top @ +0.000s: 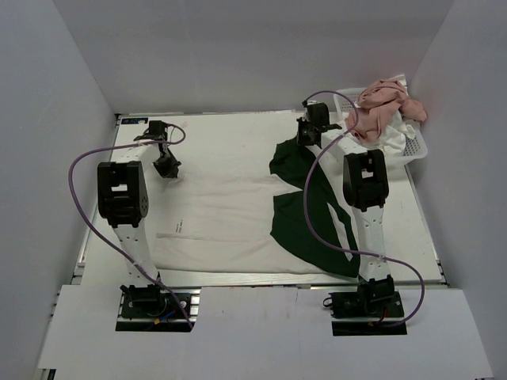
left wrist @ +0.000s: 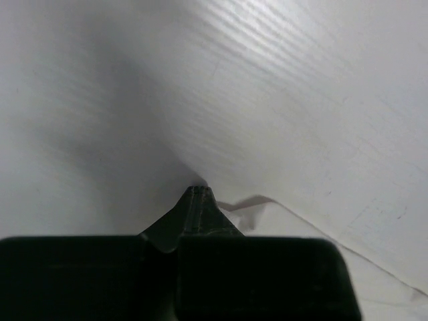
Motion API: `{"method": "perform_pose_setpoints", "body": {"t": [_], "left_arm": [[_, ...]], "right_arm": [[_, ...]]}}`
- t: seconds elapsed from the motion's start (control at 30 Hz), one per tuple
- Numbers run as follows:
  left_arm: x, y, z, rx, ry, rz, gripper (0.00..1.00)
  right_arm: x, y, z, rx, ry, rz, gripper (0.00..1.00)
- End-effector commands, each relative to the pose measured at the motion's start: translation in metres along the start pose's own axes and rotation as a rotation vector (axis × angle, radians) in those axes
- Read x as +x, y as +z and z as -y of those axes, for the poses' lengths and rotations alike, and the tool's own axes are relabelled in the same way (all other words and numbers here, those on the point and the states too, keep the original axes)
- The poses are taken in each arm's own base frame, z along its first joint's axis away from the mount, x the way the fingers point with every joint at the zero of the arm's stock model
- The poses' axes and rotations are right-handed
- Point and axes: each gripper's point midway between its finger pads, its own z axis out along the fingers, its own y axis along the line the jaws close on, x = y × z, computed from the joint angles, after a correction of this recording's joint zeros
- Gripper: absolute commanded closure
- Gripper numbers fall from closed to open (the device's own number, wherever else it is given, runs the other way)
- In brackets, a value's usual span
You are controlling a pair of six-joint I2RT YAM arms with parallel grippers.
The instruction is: Fold and stack the t-shirts
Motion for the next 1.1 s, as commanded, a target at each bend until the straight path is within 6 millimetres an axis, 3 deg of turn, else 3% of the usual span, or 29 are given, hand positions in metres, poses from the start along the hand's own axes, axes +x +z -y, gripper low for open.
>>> {"method": "perform_pose_setpoints", "body": {"t": [0.0,0.03,0.07,0.13,0.17,0.2,0.23,0.3,0.33,0.37,0.4,0.43,0.5,0.53,0.57,0.6,0.63,0.7,0.73,0.8,0.9,1.03,1.07], "left_arm": [[0.008,-0.026,0.001,0.025,0.015,0.005,1.0],[0.007,-0.031,0.001,0.034,0.014,0.019,1.0],[0.007,-0.042,0.0,0.047,0.012,0.04,1.0],[0.011,-0.05,-0.002,0.07,0.01,0.056,1.0],[0.012,-0.055,-0.002,0.079,0.008,0.069,1.0],[0.004,-0.07,0.001,0.111,0.004,0.119,1.0],[0.012,-0.071,-0.005,0.107,0.004,0.113,1.0],[0.01,-0.089,-0.006,0.133,0.011,0.155,1.0],[0.016,-0.088,-0.012,0.123,0.01,0.157,1.0],[0.017,-0.091,-0.013,0.129,0.009,0.166,1.0],[0.02,-0.093,-0.015,0.129,0.009,0.166,1.0],[0.02,-0.099,-0.015,0.136,0.008,0.177,1.0],[0.022,-0.101,-0.021,0.121,0.006,0.187,1.0],[0.03,-0.1,-0.026,0.111,-0.004,0.17,1.0],[0.03,-0.108,-0.027,0.123,-0.006,0.187,1.0],[0.038,-0.107,-0.036,0.097,-0.022,0.186,1.0],[0.038,-0.11,-0.038,0.096,-0.025,0.203,1.0],[0.039,-0.115,-0.048,0.069,-0.069,0.233,1.0],[0.043,-0.118,-0.053,0.061,-0.081,0.246,1.0],[0.045,-0.121,-0.064,0.022,-0.122,0.268,1.0],[0.046,-0.127,-0.079,-0.034,-0.175,0.305,1.0],[0.05,-0.129,-0.082,-0.035,-0.185,0.302,1.0],[0.05,-0.129,-0.082,-0.035,-0.185,0.302,1.0]], "right_arm": [[-0.045,-0.048,-0.029,-0.123,-0.088,0.152,1.0],[-0.028,-0.048,-0.028,-0.127,-0.088,0.141,1.0],[-0.048,-0.08,-0.033,-0.138,-0.106,0.223,1.0],[-0.05,-0.108,-0.036,-0.148,-0.117,0.279,1.0],[-0.028,-0.112,-0.033,-0.148,-0.119,0.249,1.0],[-0.053,-0.149,-0.04,-0.16,-0.134,0.336,1.0],[-0.033,-0.151,-0.037,-0.153,-0.135,0.312,1.0],[-0.048,-0.184,-0.041,-0.155,-0.147,0.393,1.0],[-0.029,-0.184,-0.04,-0.148,-0.145,0.357,1.0],[-0.025,-0.188,-0.039,-0.137,-0.14,0.354,1.0],[-0.032,-0.208,-0.043,-0.147,-0.136,0.388,1.0],[-0.008,-0.205,-0.041,-0.147,-0.13,0.342,1.0],[-0.007,-0.226,-0.046,-0.159,-0.132,0.36,1.0],[0.014,-0.225,-0.045,-0.153,-0.135,0.322,1.0],[0.013,-0.236,-0.044,-0.139,-0.129,0.337,1.0],[0.033,-0.241,-0.037,-0.115,-0.114,0.304,1.0],[0.031,-0.254,-0.041,-0.123,-0.112,0.328,1.0],[0.044,-0.261,-0.032,-0.073,-0.084,0.31,1.0],[0.046,-0.277,-0.026,-0.042,-0.024,0.338,1.0],[0.057,-0.285,-0.012,0.025,0.007,0.31,1.0],[0.069,-0.312,-0.002,0.063,0.064,0.314,1.0],[0.095,-0.334,0.01,0.112,0.111,0.274,1.0],[0.092,-0.345,0.013,0.123,0.124,0.302,1.0]]}}
